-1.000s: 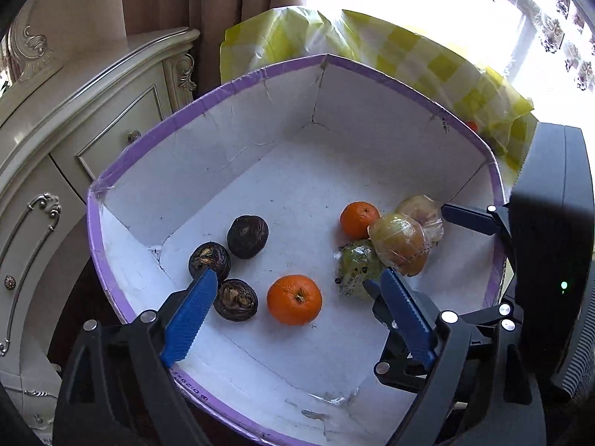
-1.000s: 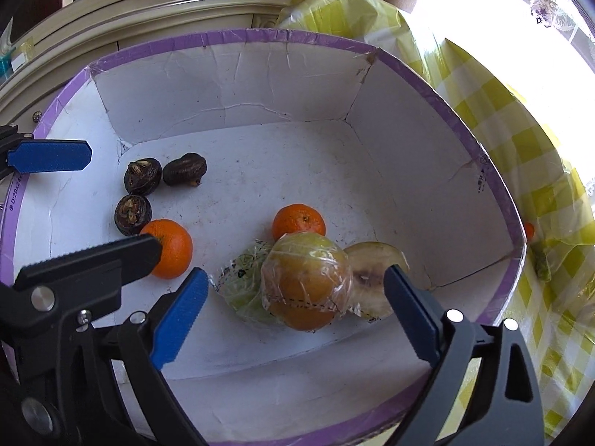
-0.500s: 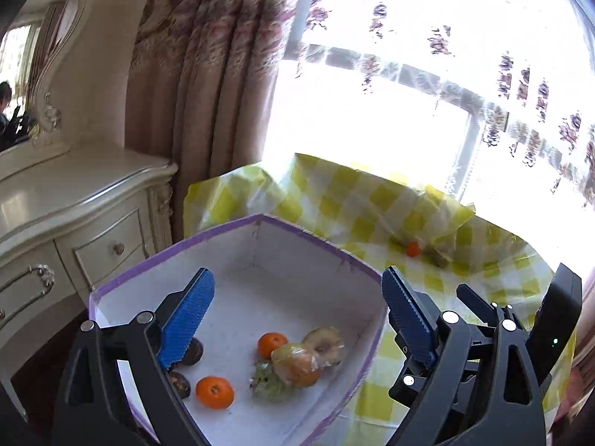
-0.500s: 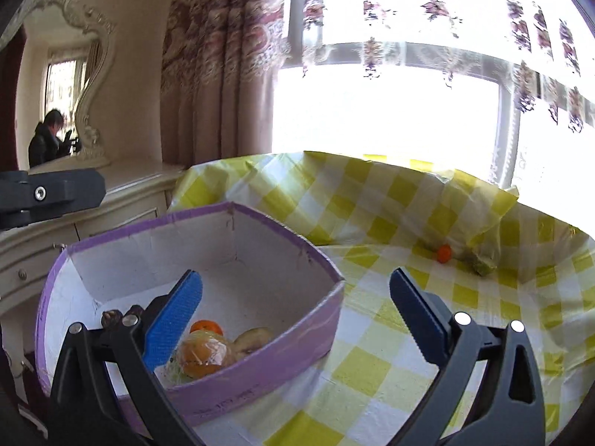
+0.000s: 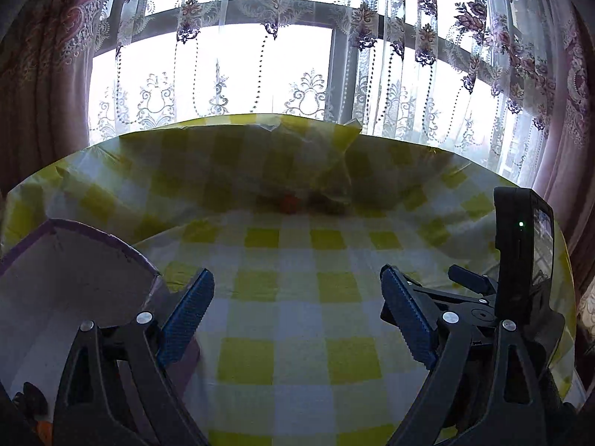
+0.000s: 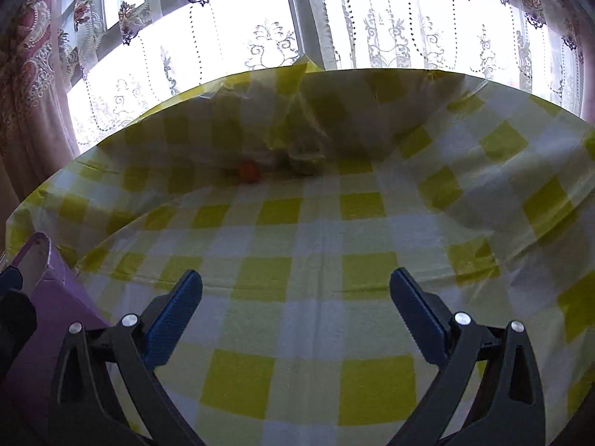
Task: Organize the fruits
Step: 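Move both grippers back toward the last fruits on the tablecloth, then grasp the wrapped green fruit with the right gripper while the left grasps a mandarin, then carry the mandarin and wrapped green fruit with both grippers over the box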
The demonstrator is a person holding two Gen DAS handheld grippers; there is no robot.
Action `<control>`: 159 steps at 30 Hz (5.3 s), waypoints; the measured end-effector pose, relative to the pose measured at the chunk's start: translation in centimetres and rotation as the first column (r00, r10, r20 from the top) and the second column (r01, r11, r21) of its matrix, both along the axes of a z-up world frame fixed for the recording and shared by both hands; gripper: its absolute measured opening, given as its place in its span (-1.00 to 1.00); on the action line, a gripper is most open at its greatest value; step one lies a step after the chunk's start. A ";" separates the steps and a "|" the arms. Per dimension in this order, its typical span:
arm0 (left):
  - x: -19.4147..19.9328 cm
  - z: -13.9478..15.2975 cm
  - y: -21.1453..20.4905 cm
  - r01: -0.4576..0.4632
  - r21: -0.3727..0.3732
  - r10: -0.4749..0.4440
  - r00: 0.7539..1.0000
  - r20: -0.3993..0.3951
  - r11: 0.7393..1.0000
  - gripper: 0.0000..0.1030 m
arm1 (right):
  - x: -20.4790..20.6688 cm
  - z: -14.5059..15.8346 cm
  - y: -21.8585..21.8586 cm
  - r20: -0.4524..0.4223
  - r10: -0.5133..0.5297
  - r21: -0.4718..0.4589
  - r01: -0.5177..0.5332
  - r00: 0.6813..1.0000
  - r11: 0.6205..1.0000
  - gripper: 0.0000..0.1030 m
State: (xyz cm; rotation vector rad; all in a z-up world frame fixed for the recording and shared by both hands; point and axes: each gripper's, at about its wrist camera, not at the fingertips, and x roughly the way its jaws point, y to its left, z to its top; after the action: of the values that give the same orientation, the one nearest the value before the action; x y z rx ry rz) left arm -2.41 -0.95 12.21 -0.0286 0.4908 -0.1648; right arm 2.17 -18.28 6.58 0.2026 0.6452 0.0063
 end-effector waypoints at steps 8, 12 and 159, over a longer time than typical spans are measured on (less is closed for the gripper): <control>9.4 -5.0 -0.2 -0.101 -0.082 0.096 0.993 -0.072 0.991 0.72 | 5.9 -3.4 -1.6 -0.061 -0.058 -0.154 0.048 0.996 0.987 0.96; 12.6 -6.8 1.9 -0.192 -0.171 0.167 0.975 -0.148 0.966 0.72 | 7.8 -3.7 -2.6 -0.048 -0.061 -0.103 0.056 0.997 0.993 0.96; -19.0 1.3 11.2 -0.282 -0.113 0.303 0.853 0.425 0.953 -0.41 | -18.0 4.3 10.4 0.472 0.261 0.034 -0.314 0.842 0.949 0.16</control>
State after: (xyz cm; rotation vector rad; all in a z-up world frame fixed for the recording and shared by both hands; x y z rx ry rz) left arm -21.41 10.25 13.53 -0.1098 0.0246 0.1193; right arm -15.84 -7.92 10.86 0.1996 0.1888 0.3746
